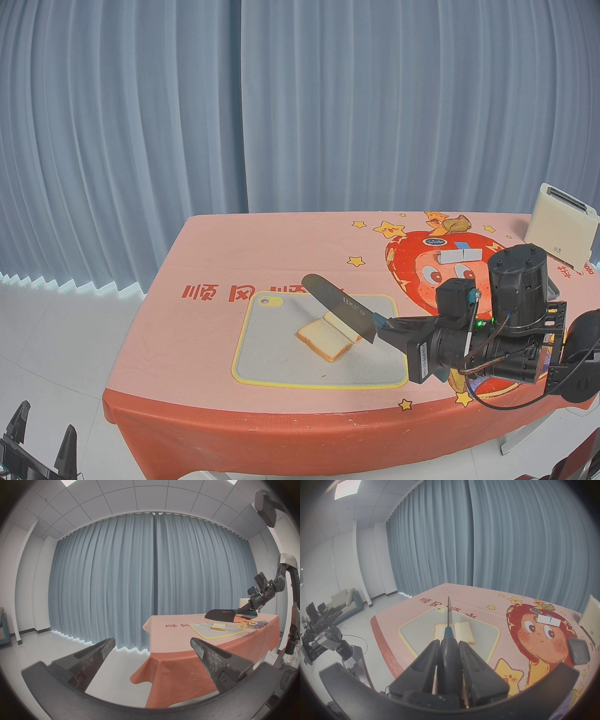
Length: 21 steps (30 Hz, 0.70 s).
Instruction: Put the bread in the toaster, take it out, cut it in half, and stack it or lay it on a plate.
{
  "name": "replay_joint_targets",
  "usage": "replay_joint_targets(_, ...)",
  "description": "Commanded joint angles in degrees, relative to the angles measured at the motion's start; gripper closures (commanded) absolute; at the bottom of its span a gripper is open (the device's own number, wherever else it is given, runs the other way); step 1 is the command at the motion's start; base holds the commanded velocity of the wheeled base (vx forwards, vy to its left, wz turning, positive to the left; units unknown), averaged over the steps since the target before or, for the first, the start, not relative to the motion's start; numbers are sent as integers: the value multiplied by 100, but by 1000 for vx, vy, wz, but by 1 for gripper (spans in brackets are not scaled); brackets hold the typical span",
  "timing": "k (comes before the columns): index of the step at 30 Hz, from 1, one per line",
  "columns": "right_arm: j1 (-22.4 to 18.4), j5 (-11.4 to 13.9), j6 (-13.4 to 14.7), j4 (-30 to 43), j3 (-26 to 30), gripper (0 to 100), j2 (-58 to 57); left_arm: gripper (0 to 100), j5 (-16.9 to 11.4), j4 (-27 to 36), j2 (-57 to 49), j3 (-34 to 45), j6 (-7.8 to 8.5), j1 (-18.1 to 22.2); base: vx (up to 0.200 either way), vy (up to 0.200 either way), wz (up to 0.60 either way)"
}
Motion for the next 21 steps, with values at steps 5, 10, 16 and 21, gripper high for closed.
replay_joint_targets(5, 7, 1, -1, 2, 38, 100, -305, 0, -2, -2, -57, 101, 0, 2, 0, 0, 0)
replay_joint_targets(10, 7, 1, -1, 2, 38, 100, -393, 0, -2, -2, -57, 101, 0, 2, 0, 0, 0)
replay_joint_targets(16, 60, 1, -10, 2, 64, 100, -393, 0, -2, -2, -57, 101, 0, 2, 0, 0, 0)
replay_joint_targets(21, 60, 1, -10, 11, 73, 100, -498, 0, -2, -2, -57, 101, 0, 2, 0, 0, 0)
